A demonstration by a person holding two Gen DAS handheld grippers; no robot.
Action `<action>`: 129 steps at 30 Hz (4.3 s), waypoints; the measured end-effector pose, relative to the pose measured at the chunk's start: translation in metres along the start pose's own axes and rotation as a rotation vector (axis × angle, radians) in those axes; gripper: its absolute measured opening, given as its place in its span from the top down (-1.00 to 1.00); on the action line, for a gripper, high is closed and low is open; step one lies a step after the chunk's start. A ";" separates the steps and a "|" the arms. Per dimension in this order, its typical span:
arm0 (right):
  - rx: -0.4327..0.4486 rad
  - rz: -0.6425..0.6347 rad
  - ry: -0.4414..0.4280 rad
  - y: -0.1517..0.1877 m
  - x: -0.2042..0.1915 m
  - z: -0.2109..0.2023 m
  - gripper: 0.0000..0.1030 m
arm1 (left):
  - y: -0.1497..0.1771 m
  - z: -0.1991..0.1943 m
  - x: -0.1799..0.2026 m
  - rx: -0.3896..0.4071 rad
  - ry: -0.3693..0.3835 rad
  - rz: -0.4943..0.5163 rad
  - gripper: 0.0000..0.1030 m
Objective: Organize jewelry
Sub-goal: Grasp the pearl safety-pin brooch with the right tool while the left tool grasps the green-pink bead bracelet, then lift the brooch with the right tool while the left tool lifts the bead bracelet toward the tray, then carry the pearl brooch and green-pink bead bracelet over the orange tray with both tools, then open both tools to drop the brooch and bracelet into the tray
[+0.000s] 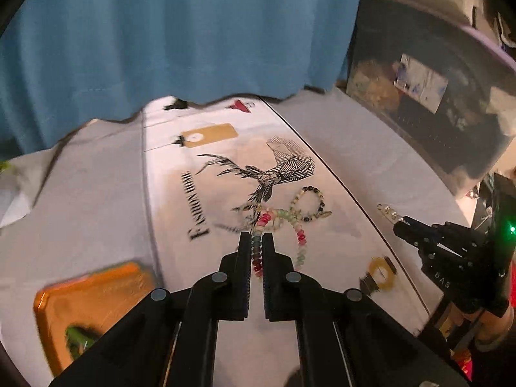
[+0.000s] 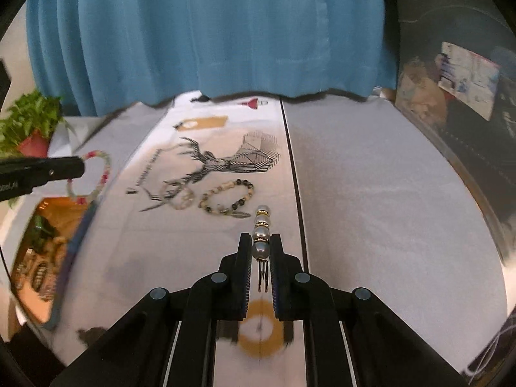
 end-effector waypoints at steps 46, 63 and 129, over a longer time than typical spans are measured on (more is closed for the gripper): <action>-0.034 -0.254 -0.347 0.157 -0.215 -0.313 0.78 | 0.199 -0.313 0.028 0.140 -0.197 -0.118 0.91; -0.095 -0.262 -0.347 0.168 -0.223 -0.293 0.78 | 0.209 -0.299 0.011 0.102 -0.197 -0.153 0.91; -0.165 -0.278 -0.312 0.107 -0.286 -0.130 -0.34 | 0.194 -0.230 -0.154 0.042 -0.423 -0.315 -0.86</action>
Point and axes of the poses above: each gripper's, at about its wrist camera, not at the fingertips, and z roughly the way its jaws point, x to its right, y to its underside, the point moved 8 cm from there along z, roughly the way its jaws point, and after that the axes turned 14 degrees about x, right-handed, at the moved point
